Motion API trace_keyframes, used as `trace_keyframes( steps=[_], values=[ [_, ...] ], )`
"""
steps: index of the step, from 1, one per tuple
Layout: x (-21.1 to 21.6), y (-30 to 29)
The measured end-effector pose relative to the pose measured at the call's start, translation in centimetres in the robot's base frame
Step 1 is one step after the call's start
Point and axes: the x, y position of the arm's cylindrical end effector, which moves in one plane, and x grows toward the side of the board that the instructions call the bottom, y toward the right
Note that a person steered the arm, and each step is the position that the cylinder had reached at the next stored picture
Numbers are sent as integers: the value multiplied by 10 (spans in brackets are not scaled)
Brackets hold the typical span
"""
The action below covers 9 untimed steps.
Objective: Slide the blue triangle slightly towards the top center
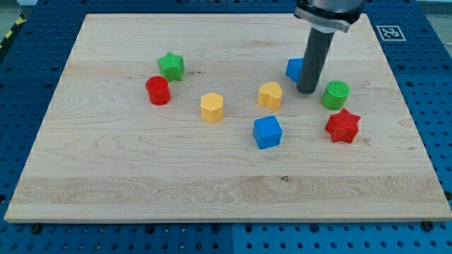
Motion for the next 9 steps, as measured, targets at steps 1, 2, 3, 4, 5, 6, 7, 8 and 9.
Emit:
trace_keyframes(
  steps=[1,2,3,4,5,6,7,8,9],
  values=[
    [0,2],
    [-5,-2],
    [-17,-3],
    [-35,-3],
    [-51,-4],
    [-52,-4],
    [-52,-22],
    [-51,-55],
    [-36,-66]
  ],
)
